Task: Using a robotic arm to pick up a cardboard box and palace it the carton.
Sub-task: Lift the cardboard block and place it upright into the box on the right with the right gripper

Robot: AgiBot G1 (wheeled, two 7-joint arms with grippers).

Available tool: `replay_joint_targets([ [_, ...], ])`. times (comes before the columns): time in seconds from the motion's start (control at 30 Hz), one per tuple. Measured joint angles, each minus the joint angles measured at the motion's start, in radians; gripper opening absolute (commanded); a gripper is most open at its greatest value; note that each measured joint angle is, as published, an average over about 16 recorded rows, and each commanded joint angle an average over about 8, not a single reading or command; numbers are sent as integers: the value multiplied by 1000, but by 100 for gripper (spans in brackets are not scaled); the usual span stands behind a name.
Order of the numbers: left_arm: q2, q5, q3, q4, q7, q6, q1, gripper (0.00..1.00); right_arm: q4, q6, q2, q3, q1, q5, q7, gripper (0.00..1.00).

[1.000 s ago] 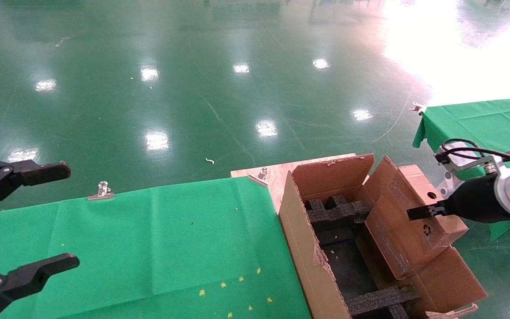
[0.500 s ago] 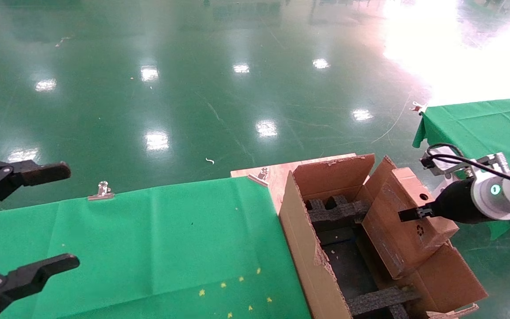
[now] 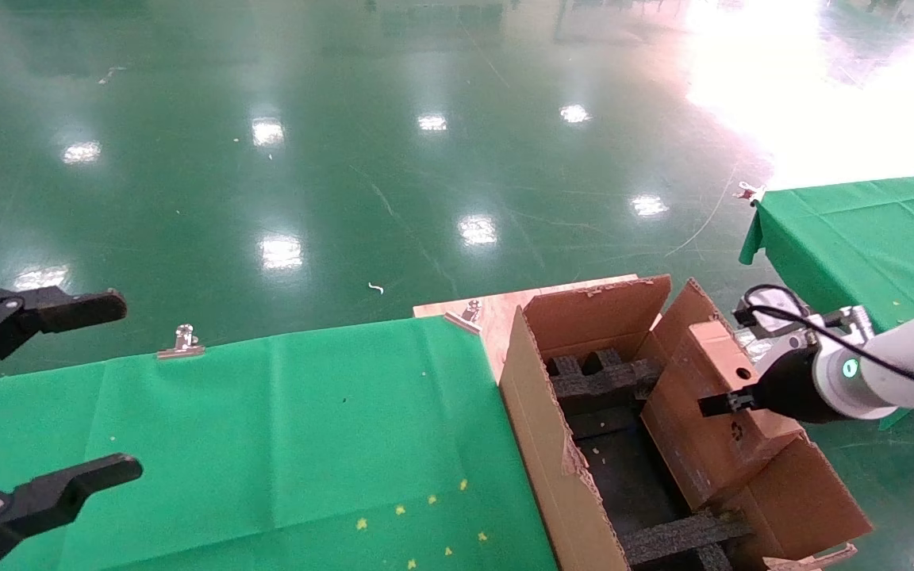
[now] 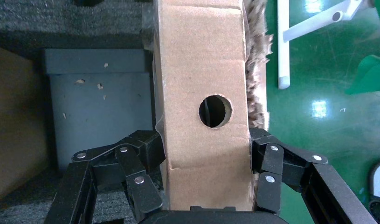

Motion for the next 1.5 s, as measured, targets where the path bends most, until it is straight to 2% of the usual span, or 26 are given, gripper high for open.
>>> replay_joint_targets([
  [0.6,0,0,0,0,0,0,0,100,-49,116,-65,-33,-160,-61,104,0],
  [1.2,0,0,0,0,0,0,0,100,-161,176,-133,-46,-263,7,60,0],
  [1.23,0,0,0,0,0,0,0,100,-166,178,-135,-47,-267,12,56,3],
  [1.47,0,0,0,0,0,0,0,100,-188,186,-144,-47,-281,36,32,90],
  [1.5,0,0,0,0,0,0,0,100,-189,187,-145,-47,-282,37,30,100],
])
